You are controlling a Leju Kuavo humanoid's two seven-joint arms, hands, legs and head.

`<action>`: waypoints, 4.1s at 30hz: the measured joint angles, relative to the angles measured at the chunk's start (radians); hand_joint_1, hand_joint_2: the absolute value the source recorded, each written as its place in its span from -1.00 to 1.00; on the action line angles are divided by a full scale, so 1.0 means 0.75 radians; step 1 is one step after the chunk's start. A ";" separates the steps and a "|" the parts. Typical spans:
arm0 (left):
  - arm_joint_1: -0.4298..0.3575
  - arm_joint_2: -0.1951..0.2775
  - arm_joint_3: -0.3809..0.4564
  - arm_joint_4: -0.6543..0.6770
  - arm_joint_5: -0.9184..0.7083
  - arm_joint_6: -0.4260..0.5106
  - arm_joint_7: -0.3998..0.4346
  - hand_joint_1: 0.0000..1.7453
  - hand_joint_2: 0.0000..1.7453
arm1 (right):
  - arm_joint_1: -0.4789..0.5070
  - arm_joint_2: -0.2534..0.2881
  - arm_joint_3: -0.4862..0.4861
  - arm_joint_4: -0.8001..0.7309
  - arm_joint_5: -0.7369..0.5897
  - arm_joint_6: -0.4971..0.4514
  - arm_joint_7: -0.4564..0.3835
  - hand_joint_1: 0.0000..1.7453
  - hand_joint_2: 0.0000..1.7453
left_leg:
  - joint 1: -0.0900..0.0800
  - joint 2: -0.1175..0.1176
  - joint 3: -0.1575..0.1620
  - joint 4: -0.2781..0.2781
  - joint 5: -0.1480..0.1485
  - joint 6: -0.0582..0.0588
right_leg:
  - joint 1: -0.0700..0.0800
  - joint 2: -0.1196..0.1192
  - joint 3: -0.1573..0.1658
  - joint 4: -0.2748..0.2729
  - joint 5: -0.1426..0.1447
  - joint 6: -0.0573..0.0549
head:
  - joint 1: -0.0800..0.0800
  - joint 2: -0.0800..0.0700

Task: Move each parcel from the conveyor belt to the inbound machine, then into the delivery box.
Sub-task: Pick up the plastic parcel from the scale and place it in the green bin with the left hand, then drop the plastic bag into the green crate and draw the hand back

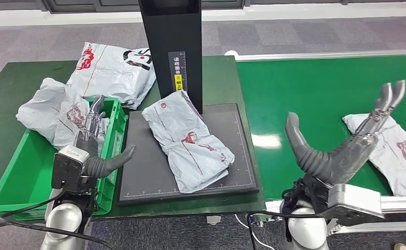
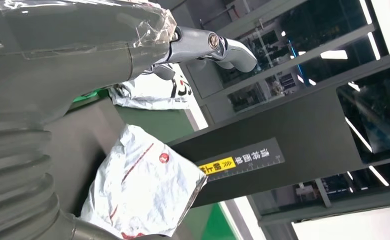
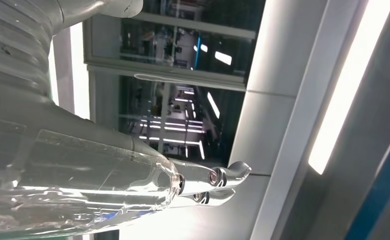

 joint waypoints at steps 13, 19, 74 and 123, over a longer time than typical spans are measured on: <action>-0.328 -0.036 -0.336 0.580 -0.827 0.024 0.138 -1.00 1.00 | 0.119 0.010 -0.216 0.010 -0.221 0.114 -0.013 -1.00 1.00 | -0.002 -0.004 0.001 0.001 0.001 0.002 | -0.003 -0.003 0.003 0.000 0.001 0.002 | 0.000 0.000; -0.524 -0.109 -0.503 0.990 -0.892 -0.041 0.099 -1.00 1.00 | 0.083 0.010 -0.242 0.108 -0.238 0.132 -0.016 -1.00 1.00 | -0.002 -0.003 0.001 0.001 0.002 0.002 | -0.003 -0.003 0.003 0.000 0.002 0.002 | 0.000 0.000; -0.737 -0.038 -0.437 1.080 -0.284 0.129 -0.028 1.00 1.00 | -0.022 0.126 -0.405 0.248 -0.188 0.292 -0.006 -1.00 1.00 | -0.001 -0.005 0.000 0.000 0.004 0.001 | -0.001 -0.003 0.002 0.001 0.002 0.001 | -0.001 0.000; -0.481 0.592 -0.068 0.056 -1.609 0.633 1.187 1.00 1.00 | 0.184 0.122 -0.416 0.133 -0.283 0.170 -0.027 -1.00 1.00 | 0.004 -0.004 0.000 -0.002 0.007 -0.008 | 0.007 -0.003 -0.001 0.001 0.002 -0.008 | -0.002 0.000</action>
